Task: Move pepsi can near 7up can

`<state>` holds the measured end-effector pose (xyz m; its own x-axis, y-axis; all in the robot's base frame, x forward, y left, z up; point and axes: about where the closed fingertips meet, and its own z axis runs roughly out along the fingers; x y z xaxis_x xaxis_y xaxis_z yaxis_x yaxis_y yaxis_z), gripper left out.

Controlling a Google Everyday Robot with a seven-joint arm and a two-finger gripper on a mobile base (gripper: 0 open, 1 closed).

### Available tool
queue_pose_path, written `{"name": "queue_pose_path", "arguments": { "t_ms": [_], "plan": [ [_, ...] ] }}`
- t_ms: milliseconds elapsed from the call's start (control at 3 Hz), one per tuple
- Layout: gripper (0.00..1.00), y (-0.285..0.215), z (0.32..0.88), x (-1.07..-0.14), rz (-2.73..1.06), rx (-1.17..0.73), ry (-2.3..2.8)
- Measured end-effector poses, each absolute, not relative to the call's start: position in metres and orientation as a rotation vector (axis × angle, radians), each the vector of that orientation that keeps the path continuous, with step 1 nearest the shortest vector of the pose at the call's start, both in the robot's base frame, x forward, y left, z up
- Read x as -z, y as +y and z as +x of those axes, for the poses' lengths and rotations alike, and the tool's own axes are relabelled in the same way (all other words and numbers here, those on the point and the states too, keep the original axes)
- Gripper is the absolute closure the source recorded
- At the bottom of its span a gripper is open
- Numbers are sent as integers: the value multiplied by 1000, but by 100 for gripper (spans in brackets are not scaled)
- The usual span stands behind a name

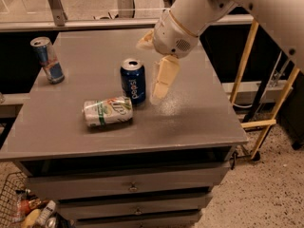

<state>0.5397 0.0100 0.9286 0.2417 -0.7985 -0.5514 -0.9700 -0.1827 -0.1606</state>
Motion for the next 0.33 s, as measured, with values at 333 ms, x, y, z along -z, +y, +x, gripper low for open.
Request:
{"name": "queue_pose_path", "arguments": {
  "t_ms": [333],
  "plan": [
    [0,-36,515,-936,-1943,-417,1678]
  ]
}}
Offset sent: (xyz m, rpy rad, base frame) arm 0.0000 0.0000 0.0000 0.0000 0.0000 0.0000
